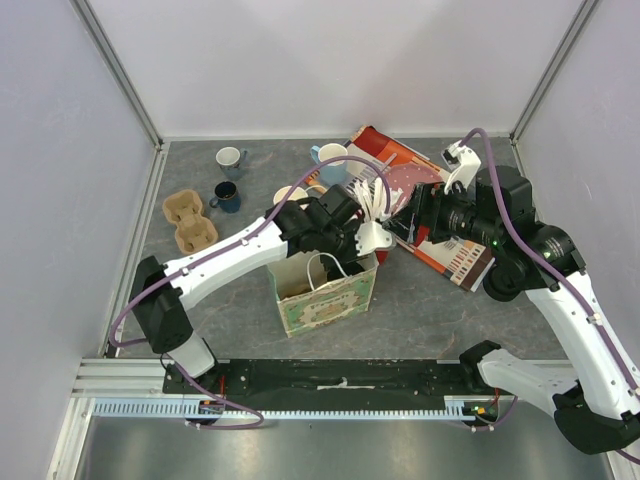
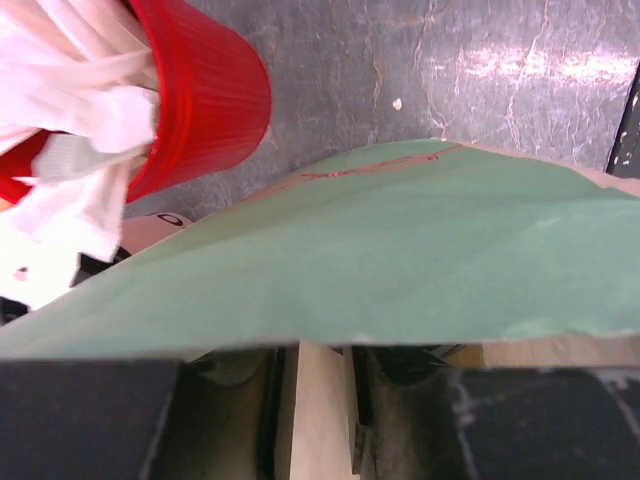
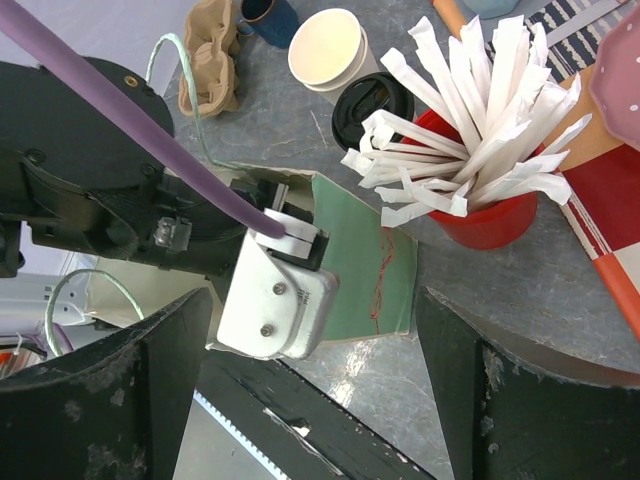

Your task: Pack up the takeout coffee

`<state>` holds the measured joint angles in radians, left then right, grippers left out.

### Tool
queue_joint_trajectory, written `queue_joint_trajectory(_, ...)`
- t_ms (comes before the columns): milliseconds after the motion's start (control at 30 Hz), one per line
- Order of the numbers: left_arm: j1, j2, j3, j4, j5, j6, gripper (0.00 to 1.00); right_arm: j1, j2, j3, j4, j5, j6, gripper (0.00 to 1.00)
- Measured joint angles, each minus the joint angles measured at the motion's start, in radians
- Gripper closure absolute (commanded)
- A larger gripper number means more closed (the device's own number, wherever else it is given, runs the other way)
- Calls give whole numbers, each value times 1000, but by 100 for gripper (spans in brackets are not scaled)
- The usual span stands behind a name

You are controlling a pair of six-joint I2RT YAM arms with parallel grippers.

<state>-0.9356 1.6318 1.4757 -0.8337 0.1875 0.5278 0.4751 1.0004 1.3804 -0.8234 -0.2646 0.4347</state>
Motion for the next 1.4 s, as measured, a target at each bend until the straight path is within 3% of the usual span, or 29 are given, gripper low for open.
queue_joint_trajectory(567,30,-41,175,-156,5,0,53,1,3,9,89,-47,40,11)
queue_joint_trajectory(667,43,-42,224,-188,6,0,51,1,19,28,126,-55,57,13)
queue_joint_trajectory(867,81,-69,248,-209,6,-4,50,7,89,95,154,-56,87,28)
queue_joint_trajectory(1167,182,-167,287,-203,99,-13,50,-2,182,114,172,-60,87,18)
queue_joint_trajectory(1233,182,-211,301,-188,134,-14,49,-8,182,114,198,-78,89,21)
queue_joint_trajectory(1400,181,-289,320,-127,224,-35,47,-14,188,138,208,-86,86,39)
